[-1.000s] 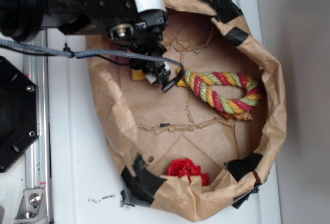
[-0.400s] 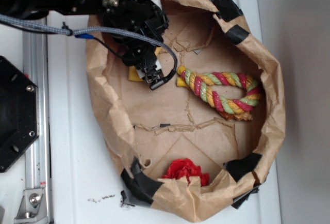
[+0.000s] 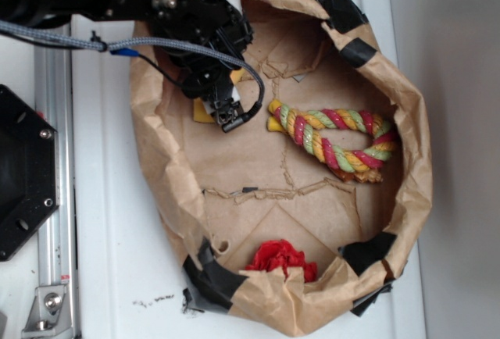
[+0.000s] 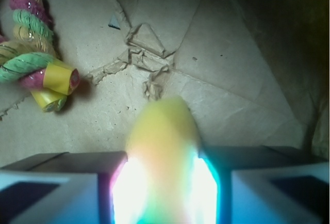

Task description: Grab the green sponge.

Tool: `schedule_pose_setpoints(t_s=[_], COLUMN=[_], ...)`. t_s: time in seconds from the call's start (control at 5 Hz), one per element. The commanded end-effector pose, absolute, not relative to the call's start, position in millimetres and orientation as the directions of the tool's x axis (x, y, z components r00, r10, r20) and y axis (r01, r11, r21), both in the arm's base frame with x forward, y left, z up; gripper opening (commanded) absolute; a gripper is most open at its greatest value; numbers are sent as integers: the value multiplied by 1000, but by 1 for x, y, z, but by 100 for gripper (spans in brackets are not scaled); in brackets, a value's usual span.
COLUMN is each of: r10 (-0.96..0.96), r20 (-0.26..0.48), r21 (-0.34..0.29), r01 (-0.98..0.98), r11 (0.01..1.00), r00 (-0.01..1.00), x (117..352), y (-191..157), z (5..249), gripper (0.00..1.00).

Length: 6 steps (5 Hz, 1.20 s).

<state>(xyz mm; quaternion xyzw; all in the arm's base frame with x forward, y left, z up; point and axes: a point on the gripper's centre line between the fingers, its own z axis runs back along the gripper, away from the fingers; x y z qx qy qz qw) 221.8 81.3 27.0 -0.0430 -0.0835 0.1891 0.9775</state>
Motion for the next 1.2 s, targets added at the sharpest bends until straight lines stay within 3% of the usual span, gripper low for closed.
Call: schedule_pose_setpoints(t_s=[0.0,0.2,0.4,0.6,1.0], r10=[317,267,157,93,79], r20=[192,207,204,163,204], r21=[-177,-182,-129,-79,-25], r01=[-285,-231,-133,-81,-76], r11=[942,956,983,994,997], r00=[929,941,966,982,976], x=[224,228,243,250,247], y=[84,74,48,30,28], z=[79,111,157,167,169], gripper=[0,0,0,0,0])
